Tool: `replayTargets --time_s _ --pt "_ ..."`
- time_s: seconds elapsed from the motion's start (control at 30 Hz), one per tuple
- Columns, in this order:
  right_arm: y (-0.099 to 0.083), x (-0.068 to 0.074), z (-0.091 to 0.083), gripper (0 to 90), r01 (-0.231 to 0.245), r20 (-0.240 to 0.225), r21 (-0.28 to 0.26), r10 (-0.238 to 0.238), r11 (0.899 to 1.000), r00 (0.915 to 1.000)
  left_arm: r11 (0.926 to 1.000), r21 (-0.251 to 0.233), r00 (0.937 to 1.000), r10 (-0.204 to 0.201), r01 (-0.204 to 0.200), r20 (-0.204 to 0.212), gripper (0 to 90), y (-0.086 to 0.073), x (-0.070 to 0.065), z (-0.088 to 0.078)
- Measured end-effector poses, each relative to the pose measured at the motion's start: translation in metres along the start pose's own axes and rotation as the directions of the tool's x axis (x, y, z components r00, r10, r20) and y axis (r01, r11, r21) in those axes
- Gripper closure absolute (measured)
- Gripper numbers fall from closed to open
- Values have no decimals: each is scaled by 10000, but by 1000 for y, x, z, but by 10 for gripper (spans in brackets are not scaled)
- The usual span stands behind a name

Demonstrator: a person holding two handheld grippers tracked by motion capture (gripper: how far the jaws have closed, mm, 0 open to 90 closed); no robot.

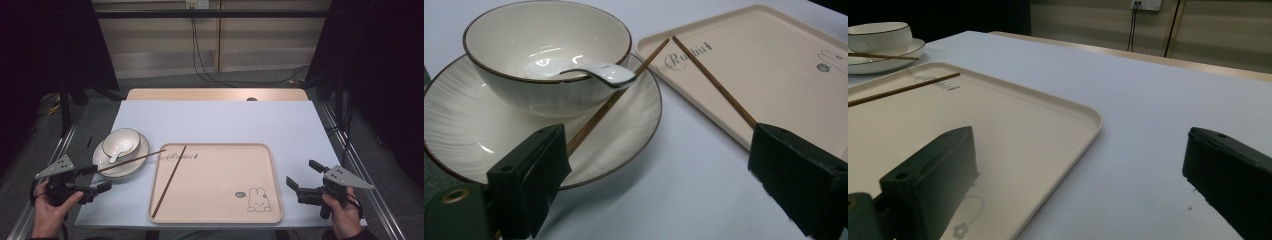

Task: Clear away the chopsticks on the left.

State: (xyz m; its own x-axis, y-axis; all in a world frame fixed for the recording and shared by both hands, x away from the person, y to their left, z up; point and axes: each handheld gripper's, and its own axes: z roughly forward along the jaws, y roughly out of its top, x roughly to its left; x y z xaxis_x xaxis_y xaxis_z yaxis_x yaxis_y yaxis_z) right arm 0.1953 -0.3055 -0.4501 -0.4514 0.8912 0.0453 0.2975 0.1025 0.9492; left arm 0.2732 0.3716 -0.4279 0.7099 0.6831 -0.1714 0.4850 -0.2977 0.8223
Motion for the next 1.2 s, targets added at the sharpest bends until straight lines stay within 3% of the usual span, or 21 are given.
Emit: replayTargets --time_s 0.17,0.23,0.27,0.4,0.47,0.53,0.57,0.67,0.77,0.83,0.9,0.93,1.0,1.03,1.2 --pt "0 0 0 8 -19 28 0 19 10000 10000 9982 292 9986 523 -519 -117 117 5 13 5" --pt "0 0 0 9 -6 30 -9 7 10000 10000 9940 498 9948 985 -971 -275 176 6 18 7" --pt "0 0 0 9 -7 22 -10 7 10000 10000 9942 538 9953 946 -933 -221 188 6 21 8" --pt "0 0 0 9 -26 -26 -5 26 10000 10000 9920 627 9915 1132 -1092 -649 276 3 31 13" --pt "0 0 0 9 -10 -26 -6 10 10000 10000 9892 801 9920 1247 -1228 -195 419 3 35 17" --pt "0 0 0 9 -26 -36 13 26 10000 10000 9824 1194 9889 1470 -1436 -201 446 5 37 23" --pt "0 0 0 9 -22 -39 23 22 10000 10000 9794 1331 9883 1528 -1516 12 468 7 39 26" --pt "0 0 0 9 -13 -45 15 13 10000 10000 9766 1496 9875 1573 -1545 -68 514 9 44 32" --pt "0 0 0 9 -6 -37 24 6 10000 10000 9733 1651 9871 1593 -1595 143 562 10 47 38" --pt "0 0 -1 9 -31 -54 16 31 10000 10000 9653 1868 9831 1816 -1827 232 603 11 47 41" --pt "0 -1 -1 9 -21 -57 11 21 10000 10000 9656 1899 9840 1767 -1774 207 633 11 46 43" --pt "0 0 -1 8 -30 -76 8 30 10000 10000 9595 2033 9808 1914 -1948 364 649 12 45 46" --pt "0 0 -1 9 -24 -63 21 24 10000 10000 9549 2167 9792 1988 -2029 410 684 13 44 48" --pt "0 0 -1 9 -15 -64 24 15 10000 10000 9568 2076 9790 1975 -2037 503 689 13 44 50" --pt "-1 -1 0 9 17 -33 36 -17 10000 10000 9519 2260 9783 1985 -2070 599 761 14 42 51"
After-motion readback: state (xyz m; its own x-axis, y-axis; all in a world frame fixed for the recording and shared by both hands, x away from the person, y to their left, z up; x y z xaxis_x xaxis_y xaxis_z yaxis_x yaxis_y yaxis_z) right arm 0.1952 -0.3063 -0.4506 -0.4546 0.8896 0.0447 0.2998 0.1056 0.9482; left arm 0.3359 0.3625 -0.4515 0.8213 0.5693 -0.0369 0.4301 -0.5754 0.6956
